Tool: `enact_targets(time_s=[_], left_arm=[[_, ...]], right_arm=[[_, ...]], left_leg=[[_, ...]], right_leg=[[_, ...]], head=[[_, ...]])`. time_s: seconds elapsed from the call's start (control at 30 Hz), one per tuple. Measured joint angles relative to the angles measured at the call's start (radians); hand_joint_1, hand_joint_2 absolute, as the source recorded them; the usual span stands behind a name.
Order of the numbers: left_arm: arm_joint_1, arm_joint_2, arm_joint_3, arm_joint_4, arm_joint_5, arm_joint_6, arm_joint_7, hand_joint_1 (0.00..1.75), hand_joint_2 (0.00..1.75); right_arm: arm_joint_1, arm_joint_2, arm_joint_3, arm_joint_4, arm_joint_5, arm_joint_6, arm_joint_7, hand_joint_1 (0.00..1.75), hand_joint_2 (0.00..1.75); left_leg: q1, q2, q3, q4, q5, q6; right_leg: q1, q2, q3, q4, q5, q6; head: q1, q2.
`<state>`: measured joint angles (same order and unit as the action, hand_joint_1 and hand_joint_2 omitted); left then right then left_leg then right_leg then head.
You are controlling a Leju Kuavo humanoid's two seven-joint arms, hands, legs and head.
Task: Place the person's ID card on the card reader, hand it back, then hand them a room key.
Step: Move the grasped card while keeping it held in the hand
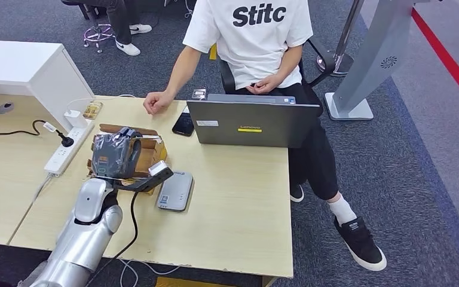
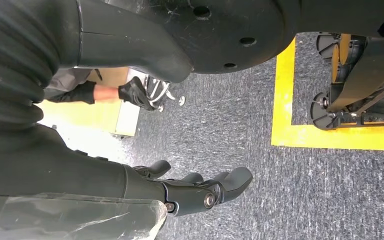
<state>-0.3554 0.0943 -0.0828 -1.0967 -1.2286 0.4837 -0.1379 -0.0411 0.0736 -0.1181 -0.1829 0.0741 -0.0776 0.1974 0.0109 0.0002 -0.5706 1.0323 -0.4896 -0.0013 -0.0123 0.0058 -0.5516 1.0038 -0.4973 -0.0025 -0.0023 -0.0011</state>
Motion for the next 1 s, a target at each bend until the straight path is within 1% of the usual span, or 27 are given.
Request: enact_targets(time_s=[0.17,0.33,0.47,0.6,0.77,1.0], left_arm=[[0.000,-0.029,-0.095,-0.003,-0.026,-0.062,-0.013,1.75,1.75],[-0.005,-0.035,-0.179,0.019,-0.054,-0.155,-0.006,1.75,1.75],[-0.021,-0.035,-0.222,0.069,-0.058,-0.227,0.012,1.75,1.75],[-0.038,-0.028,-0.244,0.135,-0.051,-0.280,0.030,1.75,1.75],[-0.048,-0.016,-0.252,0.186,-0.045,-0.293,0.032,1.75,1.75],[-0.066,-0.007,-0.254,0.214,-0.036,-0.306,0.033,1.75,1.75]], right_arm=[[-0.001,0.000,0.001,0.000,0.010,0.010,-0.008,0.00,1.75],[0.000,0.000,0.002,0.000,0.020,0.014,-0.012,0.00,1.75],[0.000,0.000,0.002,0.001,0.022,0.015,-0.010,0.00,1.75],[0.000,0.000,0.001,0.001,0.028,0.015,-0.009,0.00,1.75],[0.001,0.000,0.001,0.003,0.034,0.018,-0.008,0.00,1.75],[0.001,0.000,0.002,0.004,0.040,0.028,-0.008,0.00,1.75]], left_leg=[[0.000,0.000,0.000,0.000,0.000,0.000],[0.000,0.000,0.000,0.000,0.000,0.000],[0.000,0.000,0.000,0.000,0.000,0.000],[0.000,0.000,0.000,0.000,0.000,0.000],[0.000,0.000,0.000,0.000,0.000,0.000],[0.000,0.000,0.000,0.000,0.000,0.000]], right_leg=[[0.000,0.000,0.000,0.000,0.000,0.000],[0.000,0.000,0.000,0.000,0.000,0.000],[0.000,0.000,0.000,0.000,0.000,0.000],[0.000,0.000,0.000,0.000,0.000,0.000],[0.000,0.000,0.000,0.000,0.000,0.000],[0.000,0.000,0.000,0.000,0.000,0.000]], head=[[0.000,0.000],[0.000,0.000],[0.000,0.000],[0.000,0.000],[0.000,0.000],[0.000,0.000]])
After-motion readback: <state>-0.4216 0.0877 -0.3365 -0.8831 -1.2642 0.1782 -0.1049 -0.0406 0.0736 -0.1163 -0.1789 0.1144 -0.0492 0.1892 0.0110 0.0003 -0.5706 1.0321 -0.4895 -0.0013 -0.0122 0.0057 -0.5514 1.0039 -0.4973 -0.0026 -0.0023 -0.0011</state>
